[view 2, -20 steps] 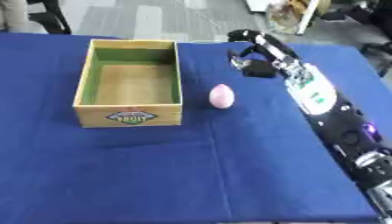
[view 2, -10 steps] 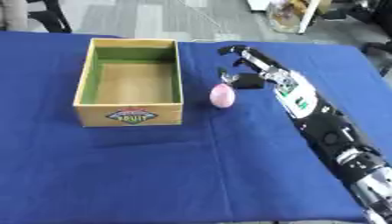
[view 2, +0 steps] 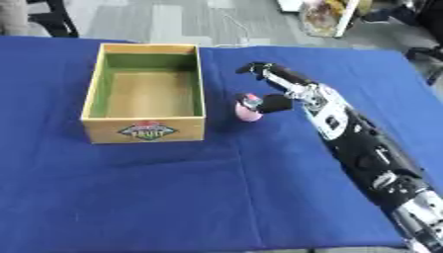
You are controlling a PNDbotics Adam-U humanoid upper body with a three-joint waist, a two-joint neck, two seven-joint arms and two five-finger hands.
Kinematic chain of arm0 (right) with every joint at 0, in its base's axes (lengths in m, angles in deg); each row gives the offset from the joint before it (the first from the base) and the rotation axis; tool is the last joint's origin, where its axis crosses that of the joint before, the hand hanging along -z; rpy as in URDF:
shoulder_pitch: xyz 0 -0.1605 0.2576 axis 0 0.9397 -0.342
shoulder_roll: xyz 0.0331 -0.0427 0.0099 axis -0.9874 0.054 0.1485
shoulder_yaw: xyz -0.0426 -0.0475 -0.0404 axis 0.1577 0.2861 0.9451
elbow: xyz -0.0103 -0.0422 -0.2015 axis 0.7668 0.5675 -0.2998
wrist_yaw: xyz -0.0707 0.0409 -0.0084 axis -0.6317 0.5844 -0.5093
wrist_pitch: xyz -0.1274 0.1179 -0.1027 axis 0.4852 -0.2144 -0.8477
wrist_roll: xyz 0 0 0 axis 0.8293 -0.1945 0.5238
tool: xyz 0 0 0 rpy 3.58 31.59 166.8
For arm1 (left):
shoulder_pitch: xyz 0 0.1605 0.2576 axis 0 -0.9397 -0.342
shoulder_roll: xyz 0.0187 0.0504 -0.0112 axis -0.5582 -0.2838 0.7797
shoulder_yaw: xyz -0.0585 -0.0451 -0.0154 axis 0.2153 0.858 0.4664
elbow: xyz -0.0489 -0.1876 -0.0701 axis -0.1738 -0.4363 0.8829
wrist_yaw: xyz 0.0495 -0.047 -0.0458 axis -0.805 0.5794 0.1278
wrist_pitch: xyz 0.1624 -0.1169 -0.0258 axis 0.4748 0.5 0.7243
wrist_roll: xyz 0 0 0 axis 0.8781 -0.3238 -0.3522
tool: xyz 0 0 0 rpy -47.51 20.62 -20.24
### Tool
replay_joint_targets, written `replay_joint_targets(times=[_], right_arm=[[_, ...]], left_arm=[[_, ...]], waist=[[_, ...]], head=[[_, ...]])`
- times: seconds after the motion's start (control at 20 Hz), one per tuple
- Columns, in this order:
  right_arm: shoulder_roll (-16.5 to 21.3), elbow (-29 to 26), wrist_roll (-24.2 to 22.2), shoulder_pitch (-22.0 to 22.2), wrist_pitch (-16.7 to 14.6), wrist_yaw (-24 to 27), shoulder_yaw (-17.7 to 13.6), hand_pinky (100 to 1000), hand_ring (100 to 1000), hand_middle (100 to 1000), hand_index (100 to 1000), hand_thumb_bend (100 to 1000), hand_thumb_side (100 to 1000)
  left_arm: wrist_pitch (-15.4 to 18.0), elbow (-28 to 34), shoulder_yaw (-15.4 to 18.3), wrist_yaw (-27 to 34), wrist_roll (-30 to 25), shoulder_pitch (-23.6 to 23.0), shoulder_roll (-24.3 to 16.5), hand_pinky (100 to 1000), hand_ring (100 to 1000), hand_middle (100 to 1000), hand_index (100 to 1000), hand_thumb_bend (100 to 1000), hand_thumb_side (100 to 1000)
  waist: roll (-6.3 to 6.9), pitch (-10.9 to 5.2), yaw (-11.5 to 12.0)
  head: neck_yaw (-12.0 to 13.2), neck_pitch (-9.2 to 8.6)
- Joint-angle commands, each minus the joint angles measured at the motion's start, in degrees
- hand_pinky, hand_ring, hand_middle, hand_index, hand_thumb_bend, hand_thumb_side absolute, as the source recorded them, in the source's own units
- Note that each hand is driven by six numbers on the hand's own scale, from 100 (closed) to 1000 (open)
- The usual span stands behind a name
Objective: Pick up objects on the table and place them in the box.
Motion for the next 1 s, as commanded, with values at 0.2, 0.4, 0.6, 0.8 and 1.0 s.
replay_joint_targets(times=[0.2,0.4,0.6,0.8,1.0], right_arm=[[0.47,-0.5,-1.18,-0.21,-1.82,-3.74,0.12,861,1000,905,946,243,673],[0.46,-0.96,-2.42,0.23,-2.73,-4.68,0.33,863,1000,908,947,261,706],[0.64,-1.51,-3.53,0.54,-3.53,-7.15,0.53,880,1000,918,950,300,718],[0.57,-1.35,-1.96,0.69,-3.89,-11.43,0.42,887,1000,918,949,337,691],[0.42,-0.97,-0.24,0.8,-4.37,-15.21,0.53,843,965,891,928,339,597]], left_arm=[[0.11,1.2,-0.07,0.18,-0.01,0.63,-1.03,635,736,540,707,401,127],[0.09,1.17,-0.01,0.16,0.04,0.55,-1.02,635,736,541,707,401,128],[0.08,1.13,0.0,0.15,0.04,0.55,-1.01,635,736,541,707,400,128],[0.09,1.14,0.03,0.12,0.08,0.55,-1.0,635,736,541,707,400,128],[0.08,1.13,0.02,0.15,0.07,0.55,-0.98,635,736,541,707,400,129]], waist=[[0.3,-0.9,-0.2],[0.26,-0.93,-0.4],[0.17,-0.95,-0.5],[0.2,-0.93,-0.42],[0.2,-0.93,-0.42]], head=[[-0.02,0.26],[0.13,0.38],[0.2,0.37],[0.15,0.34],[0.11,0.35]])
